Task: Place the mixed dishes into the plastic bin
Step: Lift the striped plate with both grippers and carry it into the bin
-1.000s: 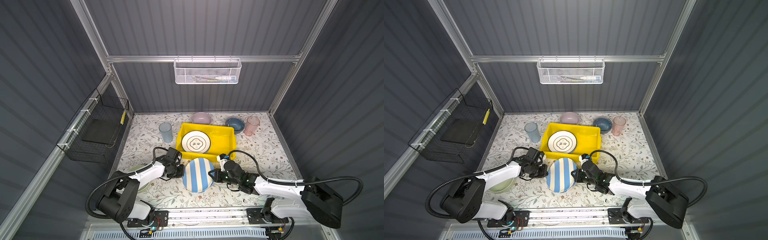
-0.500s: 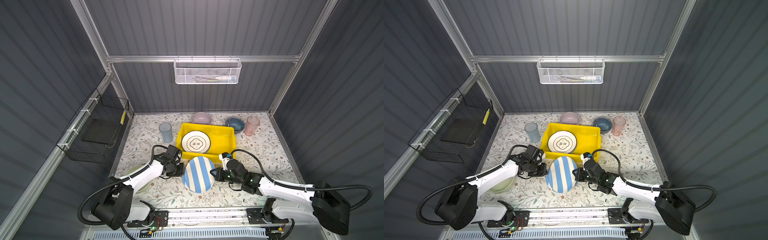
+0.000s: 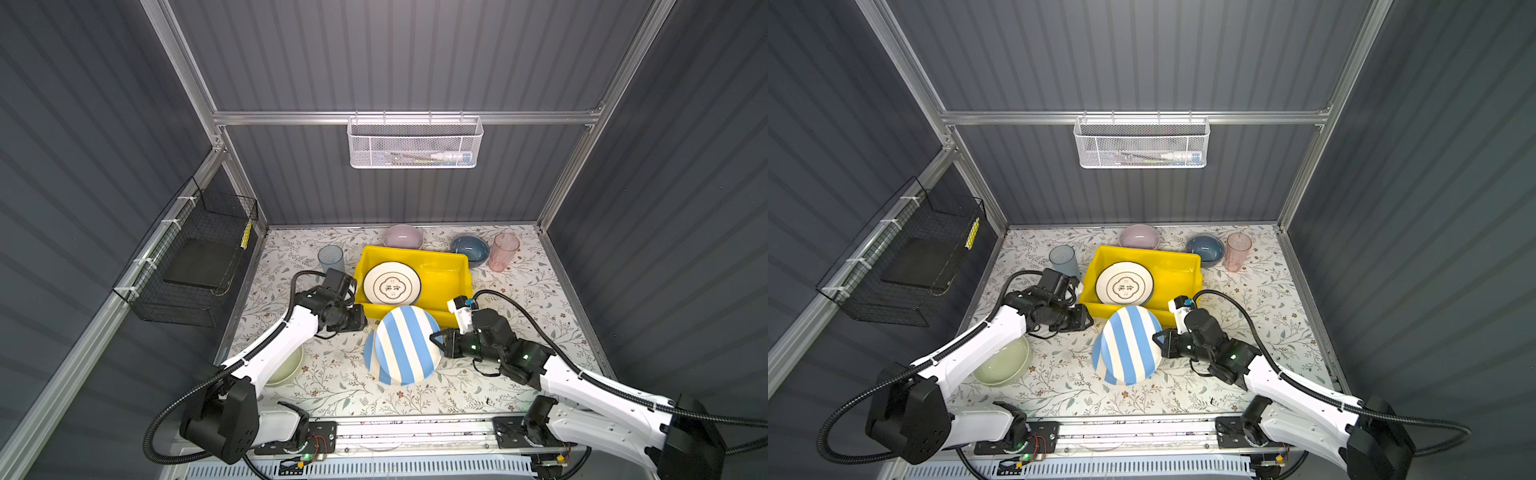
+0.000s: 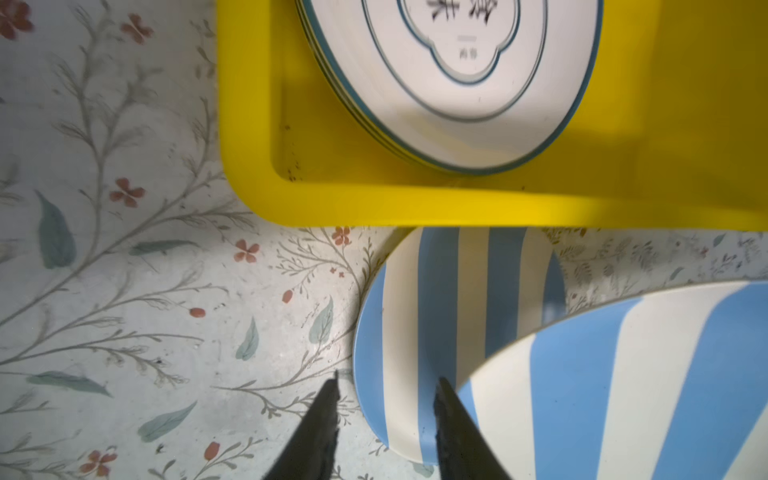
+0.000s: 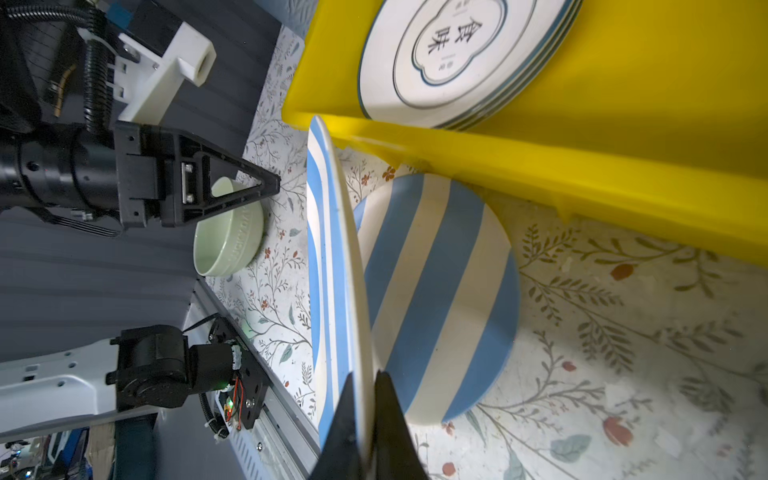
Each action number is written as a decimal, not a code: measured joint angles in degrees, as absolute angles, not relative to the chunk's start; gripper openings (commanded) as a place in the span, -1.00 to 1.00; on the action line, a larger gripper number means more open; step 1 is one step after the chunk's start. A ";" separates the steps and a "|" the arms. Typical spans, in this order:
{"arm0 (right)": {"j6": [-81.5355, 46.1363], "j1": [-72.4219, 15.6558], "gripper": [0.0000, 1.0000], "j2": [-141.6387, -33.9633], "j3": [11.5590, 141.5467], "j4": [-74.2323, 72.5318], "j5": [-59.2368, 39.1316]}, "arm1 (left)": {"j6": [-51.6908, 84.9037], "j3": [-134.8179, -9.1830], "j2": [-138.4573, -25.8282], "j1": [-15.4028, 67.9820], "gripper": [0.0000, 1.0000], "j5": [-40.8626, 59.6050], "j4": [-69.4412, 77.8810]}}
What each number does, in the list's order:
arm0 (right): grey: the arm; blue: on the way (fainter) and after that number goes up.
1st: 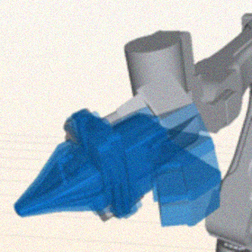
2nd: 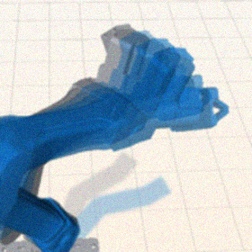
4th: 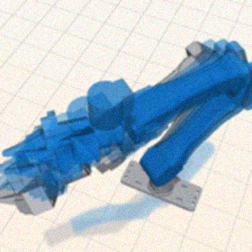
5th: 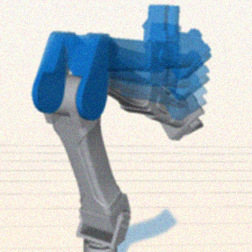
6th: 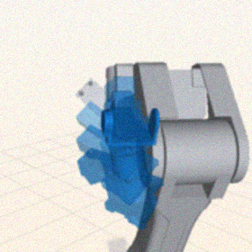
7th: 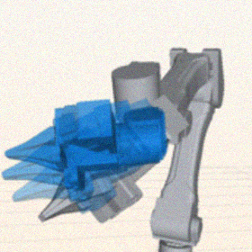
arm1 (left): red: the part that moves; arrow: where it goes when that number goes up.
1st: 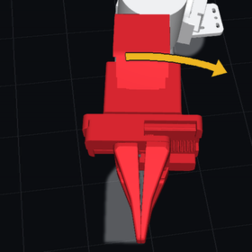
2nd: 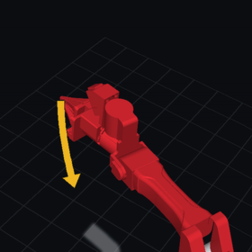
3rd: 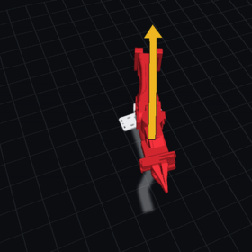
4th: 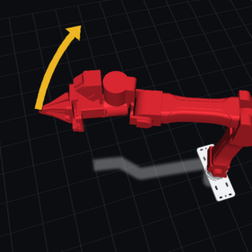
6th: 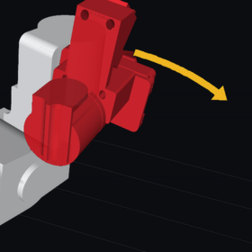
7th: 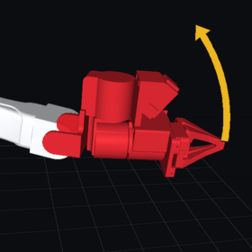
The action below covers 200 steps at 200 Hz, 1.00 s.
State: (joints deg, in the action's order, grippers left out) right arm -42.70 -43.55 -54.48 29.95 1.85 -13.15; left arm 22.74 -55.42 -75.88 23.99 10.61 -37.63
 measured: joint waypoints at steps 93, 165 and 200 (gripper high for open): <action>-36.80 -30.11 -1.00 -62.35 43.62 2.96 -20.97 | 19.03 -65.25 -87.83 18.52 -0.06 8.78 -35.64; -38.74 -27.16 -1.00 -77.43 51.55 -0.71 -16.95 | 17.23 -67.05 -91.79 18.31 -0.24 5.52 -35.83; -40.29 -26.85 -1.00 -84.05 56.27 -2.11 -15.38 | 16.73 -68.05 -93.62 18.31 -0.30 5.50 -35.73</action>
